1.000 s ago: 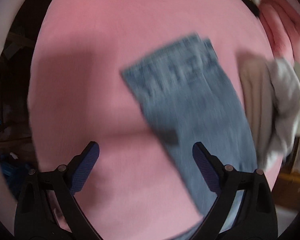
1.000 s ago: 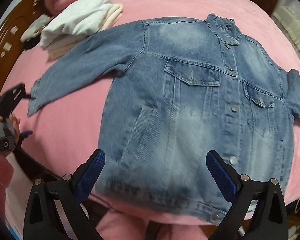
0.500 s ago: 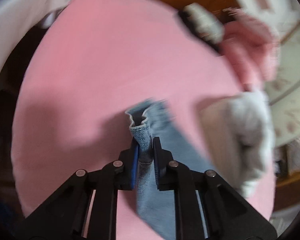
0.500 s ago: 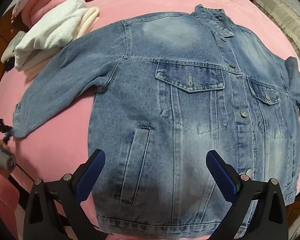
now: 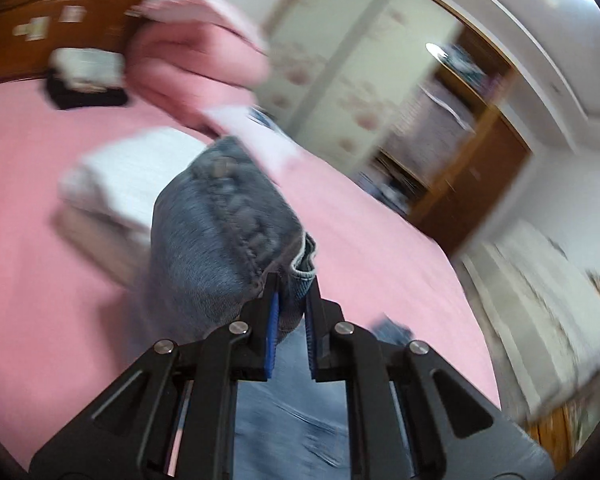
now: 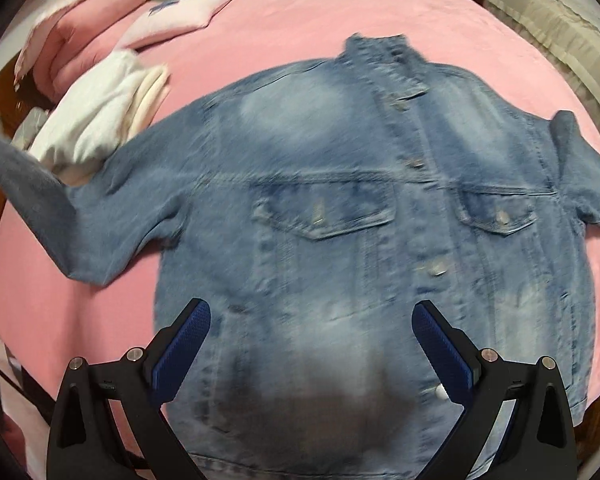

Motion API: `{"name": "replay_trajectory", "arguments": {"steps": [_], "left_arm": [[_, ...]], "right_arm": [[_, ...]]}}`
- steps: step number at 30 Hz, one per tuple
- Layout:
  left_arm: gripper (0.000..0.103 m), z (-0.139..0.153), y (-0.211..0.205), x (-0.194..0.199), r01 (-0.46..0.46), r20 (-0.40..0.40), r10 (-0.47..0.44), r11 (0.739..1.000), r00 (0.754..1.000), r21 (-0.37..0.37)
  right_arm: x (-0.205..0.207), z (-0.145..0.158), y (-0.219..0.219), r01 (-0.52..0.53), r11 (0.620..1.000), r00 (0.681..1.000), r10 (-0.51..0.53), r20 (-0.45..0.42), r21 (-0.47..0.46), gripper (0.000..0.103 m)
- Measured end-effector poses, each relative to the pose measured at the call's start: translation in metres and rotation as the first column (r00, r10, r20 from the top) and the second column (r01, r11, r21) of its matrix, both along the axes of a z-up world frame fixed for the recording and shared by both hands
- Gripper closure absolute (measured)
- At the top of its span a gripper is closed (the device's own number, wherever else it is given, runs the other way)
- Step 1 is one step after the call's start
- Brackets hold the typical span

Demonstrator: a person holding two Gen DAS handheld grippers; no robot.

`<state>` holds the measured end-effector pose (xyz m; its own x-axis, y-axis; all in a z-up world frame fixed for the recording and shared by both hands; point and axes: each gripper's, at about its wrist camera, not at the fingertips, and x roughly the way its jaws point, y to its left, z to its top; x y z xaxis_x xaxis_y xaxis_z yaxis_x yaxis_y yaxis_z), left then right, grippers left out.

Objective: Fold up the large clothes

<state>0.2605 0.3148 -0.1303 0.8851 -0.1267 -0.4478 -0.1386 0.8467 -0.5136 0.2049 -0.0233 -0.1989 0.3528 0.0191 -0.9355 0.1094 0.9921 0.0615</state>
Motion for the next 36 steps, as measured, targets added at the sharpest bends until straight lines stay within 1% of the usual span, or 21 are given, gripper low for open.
{"name": "replay_trajectory", "arguments": {"steps": [2,3,7,9,11,12,13,14,15,16,17,18,20,22,24,25,27,29,34,35,36], "left_arm": [[0.095,-0.012,-0.039,0.021,0.071,-0.024,-0.071,0.997,0.997,-0.017],[0.095,-0.025,-0.058,0.034,0.117,-0.062,-0.119,0.993,0.991,-0.031],[0.094,-0.079,-0.121,0.064,0.202,-0.182,-0.202,0.979,0.962,-0.019],[0.094,-0.115,-0.138,0.083,0.237,-0.277,-0.233,0.971,0.932,-0.019],[0.092,-0.143,-0.157,0.090,0.263,-0.381,-0.254,0.964,0.889,-0.030],[0.089,-0.159,-0.160,0.099,0.288,-0.441,-0.281,0.956,0.852,-0.052],[0.078,-0.164,-0.171,0.093,0.290,-0.465,-0.284,0.955,0.838,-0.062],[0.064,-0.170,-0.170,0.096,0.282,-0.482,-0.283,0.956,0.830,-0.076],[0.056,-0.175,-0.166,0.095,0.272,-0.476,-0.281,0.958,0.833,-0.090],[0.039,-0.174,-0.159,0.095,0.269,-0.466,-0.285,0.958,0.838,-0.102],[0.025,-0.167,-0.156,0.091,0.266,-0.451,-0.286,0.958,0.845,-0.109],[0.022,-0.157,-0.151,0.093,0.263,-0.441,-0.282,0.959,0.852,-0.106],[0.021,-0.138,-0.141,0.081,0.273,-0.450,-0.270,0.960,0.851,-0.059],[0.021,-0.131,-0.135,0.065,0.294,-0.479,-0.257,0.956,0.839,0.001],[0.021,-0.132,-0.119,0.051,0.304,-0.524,-0.239,0.952,0.818,0.040],[0.021,-0.121,-0.110,0.038,0.298,-0.541,-0.222,0.953,0.811,0.056],[0.021,-0.120,-0.092,0.022,0.278,-0.584,-0.181,0.957,0.791,0.080],[0.021,-0.128,-0.077,0.007,0.251,-0.621,-0.147,0.964,0.770,0.083],[0.021,-0.155,-0.046,-0.014,0.161,-0.687,-0.080,0.985,0.722,0.054],[0.021,-0.162,-0.044,-0.014,0.152,-0.698,-0.069,0.987,0.713,0.058],[0.021,-0.169,-0.040,-0.012,0.150,-0.706,-0.055,0.986,0.706,0.072]], "right_arm": [[0.004,0.004,-0.024,0.028,1.000,1.000,-0.028,0.010,-0.010,0.001],[0.005,0.006,-0.035,0.041,0.999,0.999,-0.041,0.016,-0.012,0.001],[0.013,0.005,-0.089,0.106,0.994,0.994,-0.105,0.022,-0.019,0.001],[0.018,0.000,-0.111,0.135,0.991,0.991,-0.134,0.015,-0.005,0.001],[0.024,-0.008,-0.129,0.150,0.987,0.989,-0.150,-0.011,0.058,0.008],[0.028,-0.014,-0.137,0.153,0.983,0.988,-0.150,-0.034,0.103,0.011],[0.031,-0.020,-0.144,0.157,0.978,0.987,-0.151,-0.056,0.140,0.015],[0.034,-0.024,-0.149,0.160,0.973,0.986,-0.150,-0.073,0.165,0.015],[0.037,-0.029,-0.153,0.158,0.969,0.986,-0.144,-0.085,0.189,0.015],[0.041,-0.032,-0.153,0.153,0.966,0.986,-0.136,-0.092,0.206,0.015],[0.043,-0.035,-0.150,0.141,0.965,0.988,-0.123,-0.095,0.221,0.015],[0.047,-0.036,-0.147,0.121,0.963,0.991,-0.102,-0.090,0.241,0.015],[0.054,-0.038,-0.137,0.080,0.952,0.995,-0.060,-0.079,0.294,0.015],[0.064,-0.042,-0.124,0.039,0.919,0.997,-0.008,-0.081,0.393,0.015],[0.074,-0.048,-0.107,0.018,0.886,0.996,0.025,-0.087,0.463,0.020],[0.078,-0.052,-0.099,0.013,0.876,0.995,0.037,-0.094,0.481,0.023],[0.088,-0.062,-0.079,0.004,0.864,0.990,0.067,-0.122,0.504,0.030],[0.095,-0.071,-0.062,0.003,0.860,0.986,0.081,-0.143,0.510,0.043],[0.111,-0.088,-0.033,0.018,0.862,0.988,0.063,-0.142,0.507,0.058],[0.114,-0.093,-0.030,0.018,0.858,0.987,0.068,-0.149,0.513,0.074],[0.118,-0.097,-0.026,0.021,0.853,0.984,0.076,-0.164,0.521,0.085]]}}
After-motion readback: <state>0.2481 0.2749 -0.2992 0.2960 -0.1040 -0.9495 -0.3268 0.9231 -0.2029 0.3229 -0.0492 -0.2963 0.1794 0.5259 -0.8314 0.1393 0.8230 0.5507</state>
